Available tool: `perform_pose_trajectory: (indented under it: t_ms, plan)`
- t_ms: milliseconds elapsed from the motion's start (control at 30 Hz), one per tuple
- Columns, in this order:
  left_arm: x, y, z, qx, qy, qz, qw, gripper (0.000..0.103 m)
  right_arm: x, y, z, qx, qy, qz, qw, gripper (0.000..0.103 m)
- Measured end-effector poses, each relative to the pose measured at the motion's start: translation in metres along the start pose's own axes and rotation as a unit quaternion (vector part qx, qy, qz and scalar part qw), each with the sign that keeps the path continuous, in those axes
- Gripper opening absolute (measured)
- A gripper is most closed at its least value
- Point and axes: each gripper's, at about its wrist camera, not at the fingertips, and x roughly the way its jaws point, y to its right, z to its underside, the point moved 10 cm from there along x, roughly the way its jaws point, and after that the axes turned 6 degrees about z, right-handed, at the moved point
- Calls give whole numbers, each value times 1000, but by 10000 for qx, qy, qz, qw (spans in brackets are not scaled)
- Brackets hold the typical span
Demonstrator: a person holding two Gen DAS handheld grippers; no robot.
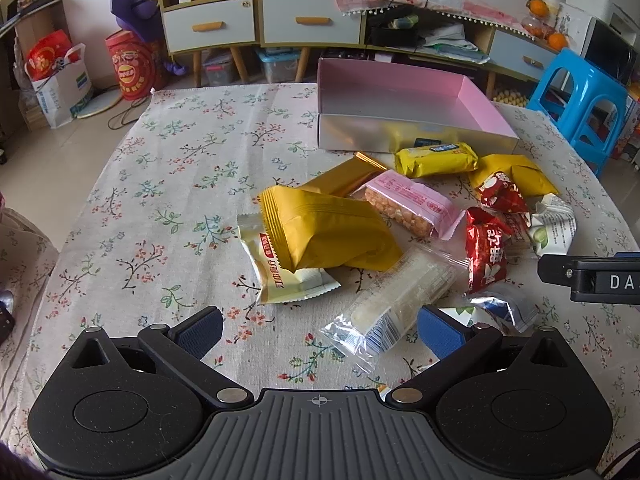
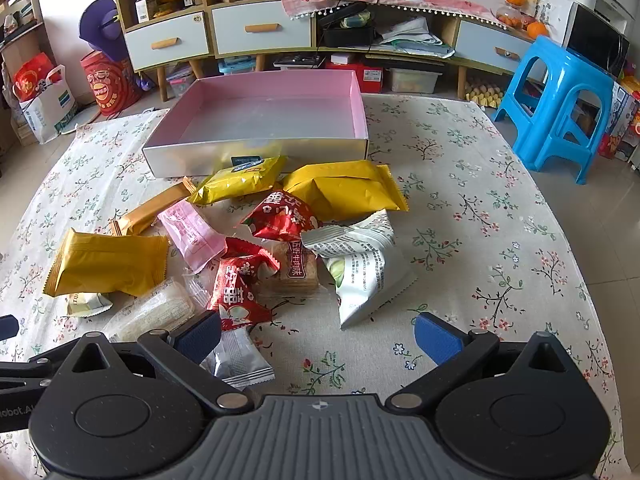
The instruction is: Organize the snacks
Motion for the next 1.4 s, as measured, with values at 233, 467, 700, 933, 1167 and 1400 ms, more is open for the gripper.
perform_pose_trajectory:
  t_ms: [233,467,700,933,1167,1400]
  plan:
    - [1,-3,-1,1,15,-69,10000,103,-1,2,-2,50,-32,-20,10000,94]
    - [5,-5,-4,-29,50,-96,9999,103,2,3,-1,55,-63,12,10000,94]
    - [15,-11,-20,251,285,-114,9992,103,8,17,-13,54,113,277,9995,94]
    - [36,-23,-33,-61,67,630,9980,103,22,28,-26,27,122,152,9998,94]
    - [51,-32,-38,-119,-161,874,9960,103,36,31,-27,229,-314,-314,9988,94]
    - [57,-36,-50,-530,-421,1385,9881,102,37,26,-39,869,-563,-1116,9883,92]
